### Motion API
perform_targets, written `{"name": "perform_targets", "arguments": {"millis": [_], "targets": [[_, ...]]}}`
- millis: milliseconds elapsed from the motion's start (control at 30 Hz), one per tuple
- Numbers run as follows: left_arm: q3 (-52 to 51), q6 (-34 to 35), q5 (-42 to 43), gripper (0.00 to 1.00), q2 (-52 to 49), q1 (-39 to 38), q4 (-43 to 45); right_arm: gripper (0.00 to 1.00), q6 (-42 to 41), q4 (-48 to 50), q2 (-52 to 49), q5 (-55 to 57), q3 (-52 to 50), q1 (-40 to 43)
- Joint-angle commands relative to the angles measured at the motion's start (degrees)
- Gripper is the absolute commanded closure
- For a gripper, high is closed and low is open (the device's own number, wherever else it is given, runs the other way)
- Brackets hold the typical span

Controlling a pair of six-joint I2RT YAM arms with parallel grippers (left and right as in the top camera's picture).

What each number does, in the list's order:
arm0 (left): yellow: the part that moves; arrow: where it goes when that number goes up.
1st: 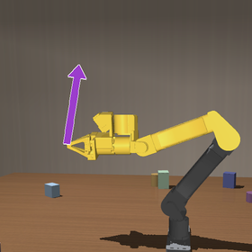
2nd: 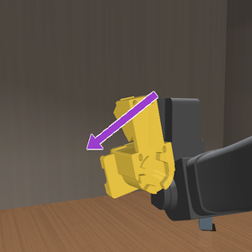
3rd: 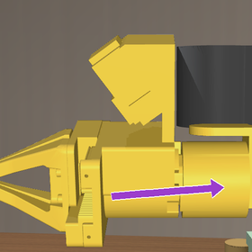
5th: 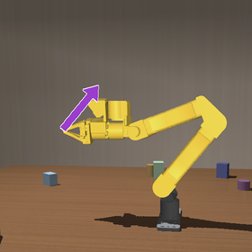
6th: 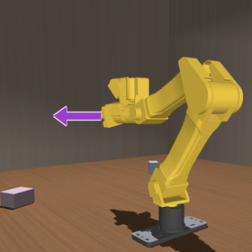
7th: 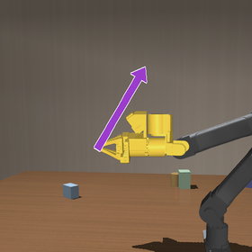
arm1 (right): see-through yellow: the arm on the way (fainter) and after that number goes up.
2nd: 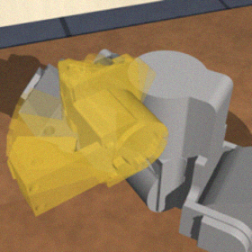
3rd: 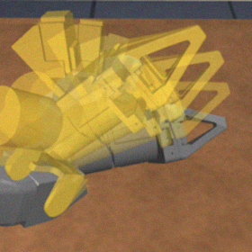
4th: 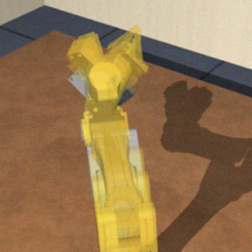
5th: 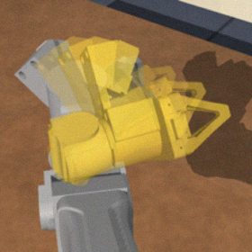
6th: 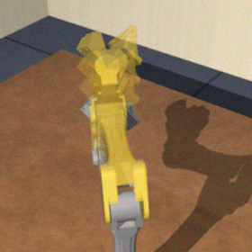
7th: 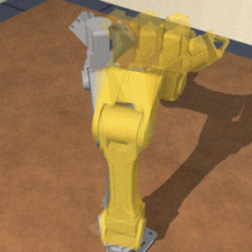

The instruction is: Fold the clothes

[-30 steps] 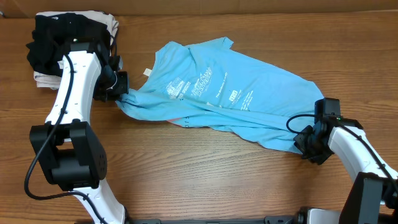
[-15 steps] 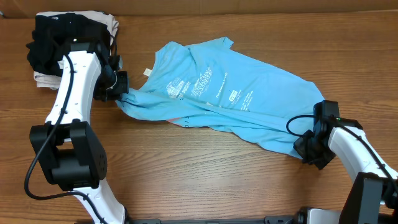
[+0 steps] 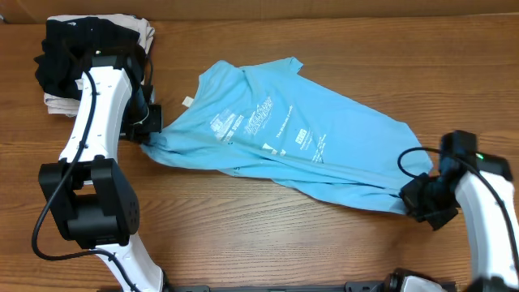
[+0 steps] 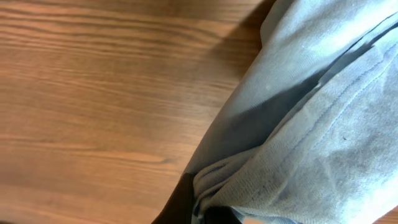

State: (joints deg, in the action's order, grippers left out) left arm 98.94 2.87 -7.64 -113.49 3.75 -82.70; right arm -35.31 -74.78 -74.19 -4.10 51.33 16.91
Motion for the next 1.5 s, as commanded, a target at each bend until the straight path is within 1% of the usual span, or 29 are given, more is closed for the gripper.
{"name": "perform_targets", "arguments": {"millis": [0, 100, 167, 200, 267, 333, 467, 567, 633, 667, 700, 767, 867, 967, 1100, 1133, 1200, 1300, 1467], "targets": [[0.5, -0.5, -3.5, 0.95, 0.3, 0.1, -0.3, 0.96, 1.3, -1.4, 3.8, -4.9, 1.0, 0.5], [0.5, -0.5, -3.5, 0.92, 0.3, 0.1, -0.4, 0.96, 0.5, -2.8, 5.6, -5.0, 1.0, 0.5], [0.5, -0.5, -3.4, 0.87, 0.3, 0.1, -0.4, 0.96, 0.5, -3.8, 6.1, -5.0, 1.0, 0.5], [0.5, -0.5, -3.2, 0.79, 0.3, 0.1, -0.5, 0.96, 0.5, -4.6, 6.1, -5.0, 1.0, 0.5], [0.5, -0.5, -3.1, 0.70, 0.3, 0.1, -0.7, 0.96, 0.5, -5.4, 6.1, -5.0, 0.9, 0.5], [0.5, -0.5, -3.0, 0.55, 0.3, 0.1, -0.9, 0.96, 0.5, -6.4, 6.1, -5.0, 0.9, 0.5], [0.5, -0.5, -2.8, 0.31, 0.3, 0.1, -0.9, 0.85, 0.5, -8.1, 6.1, -5.0, 0.9, 0.5], [0.5, -0.5, -2.8, 0.18, 0.3, 0.1, -0.8, 0.78, 0.5, -9.5, 6.1, -5.0, 0.9, 0.5], [0.5, -0.5, -2.8, 0.12, 0.3, 0.1, -0.2, 0.67, 0.5, -10.3, 6.1, -5.0, 0.9, 0.5], [0.5, -0.5, -2.8, 0.09, 0.3, 0.1, 0.2, 0.60, 0.6, -10.4, 6.1, -5.0, 0.9, 0.5], [0.5, -0.5, -2.5, 0.07, 0.3, 0.1, 0.7, 0.49, 0.6, -10.3, 6.1, -5.0, 0.9, 0.5], [0.5, -0.9, -0.3, 0.01, 0.3, 0.1, 2.5, 0.34, 0.5, -9.0, 6.1, -5.1, 0.9, 0.5], [0.5, -4.7, 7.3, 0.00, 0.3, -0.3, 7.1, 0.23, 0.5, -4.7, 6.1, -6.8, 0.9, 0.5], [0.6, -7.7, 13.2, 0.00, 0.3, -1.4, 13.0, 0.17, 0.8, 0.5, 6.0, -8.0, 0.9, 0.5], [0.6, -7.9, 17.4, 0.00, 0.3, -4.4, 21.8, 0.04, 3.8, 7.8, 5.4, -6.6, 0.9, 0.5], [0.6, -8.3, 17.8, 0.00, 0.3, -5.4, 23.9, 0.03, 4.1, 9.4, 4.9, -5.2, 0.9, 0.5], [0.6, -8.9, 17.5, 0.00, 0.3, -7.4, 28.3, 0.02, 5.8, 12.6, 3.3, -2.8, 0.9, 0.5], [0.6, -8.9, 16.3, 0.00, 0.3, -10.0, 35.1, 0.02, 8.8, 17.8, -0.2, -2.4, 0.9, 0.5], [0.6, -8.9, 16.0, 0.00, -0.8, -12.2, 45.3, 0.06, 10.7, 27.8, -7.2, -2.0, 1.0, 0.5]]}}
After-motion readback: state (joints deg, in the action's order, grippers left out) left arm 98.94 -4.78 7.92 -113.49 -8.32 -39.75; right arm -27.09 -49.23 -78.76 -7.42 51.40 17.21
